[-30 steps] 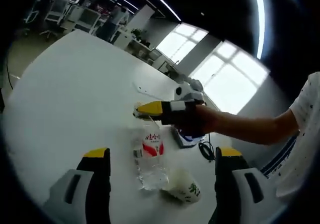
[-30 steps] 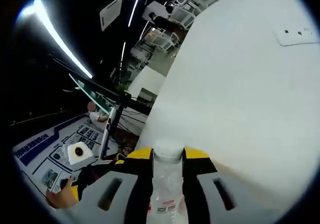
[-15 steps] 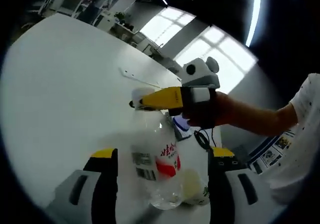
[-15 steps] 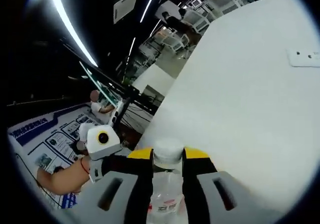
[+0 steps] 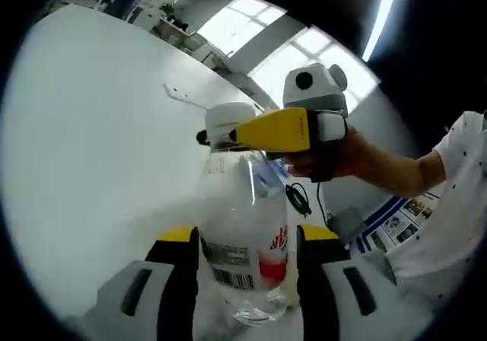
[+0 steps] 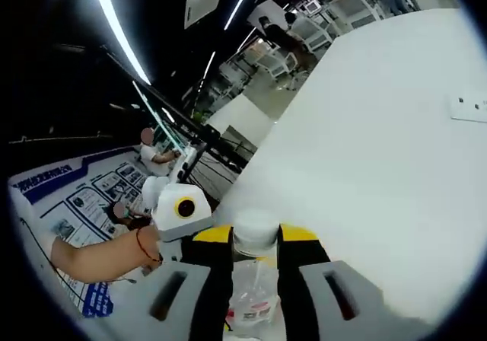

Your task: Arrange the tabletop items into an orderly group along one side of the table until the central work area is clear of visible clutter.

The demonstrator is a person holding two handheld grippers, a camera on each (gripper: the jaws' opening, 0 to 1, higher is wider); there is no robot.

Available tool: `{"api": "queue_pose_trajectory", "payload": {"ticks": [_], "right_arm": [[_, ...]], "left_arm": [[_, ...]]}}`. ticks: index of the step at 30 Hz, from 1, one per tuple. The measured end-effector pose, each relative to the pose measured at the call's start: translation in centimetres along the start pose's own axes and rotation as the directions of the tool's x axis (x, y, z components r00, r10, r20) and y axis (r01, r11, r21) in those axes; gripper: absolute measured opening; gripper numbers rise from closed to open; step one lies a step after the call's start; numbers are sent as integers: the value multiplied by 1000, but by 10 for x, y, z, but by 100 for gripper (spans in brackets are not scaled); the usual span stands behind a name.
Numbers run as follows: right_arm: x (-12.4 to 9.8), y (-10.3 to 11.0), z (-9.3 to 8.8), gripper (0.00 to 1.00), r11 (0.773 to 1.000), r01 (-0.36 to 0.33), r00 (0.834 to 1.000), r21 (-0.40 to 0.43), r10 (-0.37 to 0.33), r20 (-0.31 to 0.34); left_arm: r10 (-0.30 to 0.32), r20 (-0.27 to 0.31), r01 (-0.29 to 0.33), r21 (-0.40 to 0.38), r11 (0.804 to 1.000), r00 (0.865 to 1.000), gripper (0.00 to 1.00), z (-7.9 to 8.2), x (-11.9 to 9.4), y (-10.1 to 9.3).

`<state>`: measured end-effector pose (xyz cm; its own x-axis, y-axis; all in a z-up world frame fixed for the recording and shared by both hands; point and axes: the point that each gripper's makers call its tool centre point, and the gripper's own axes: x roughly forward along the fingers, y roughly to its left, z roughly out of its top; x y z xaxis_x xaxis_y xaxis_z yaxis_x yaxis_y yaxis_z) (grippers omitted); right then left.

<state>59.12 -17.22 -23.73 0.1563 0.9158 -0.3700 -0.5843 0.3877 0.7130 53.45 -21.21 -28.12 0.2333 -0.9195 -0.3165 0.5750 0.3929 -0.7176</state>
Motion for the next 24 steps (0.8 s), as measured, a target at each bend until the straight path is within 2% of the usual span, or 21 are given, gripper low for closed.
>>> {"api": "queue_pose_trajectory", "payload": {"ticks": [2,10,15,24], "right_arm": [[-1,3,0,19,1000,6,1000,-13,-6,1],[-7,11,3,19,999,16,1000,-49,-16,11],[-12,18,6,19,995,21,1000,-102,-21,5],[-34,29,22,19,979,42,999,-199,-36,33]], "left_arm": [[-3,2,3,-10,1000,1000,43,0,0,0],[2,-9,-2,52,999,1000,42,4,0,-3],[8,-18,-6,92,996,1000,41,8,2,-6],[-2,1,2,168,986,1000,41,31,12,-19]]}}
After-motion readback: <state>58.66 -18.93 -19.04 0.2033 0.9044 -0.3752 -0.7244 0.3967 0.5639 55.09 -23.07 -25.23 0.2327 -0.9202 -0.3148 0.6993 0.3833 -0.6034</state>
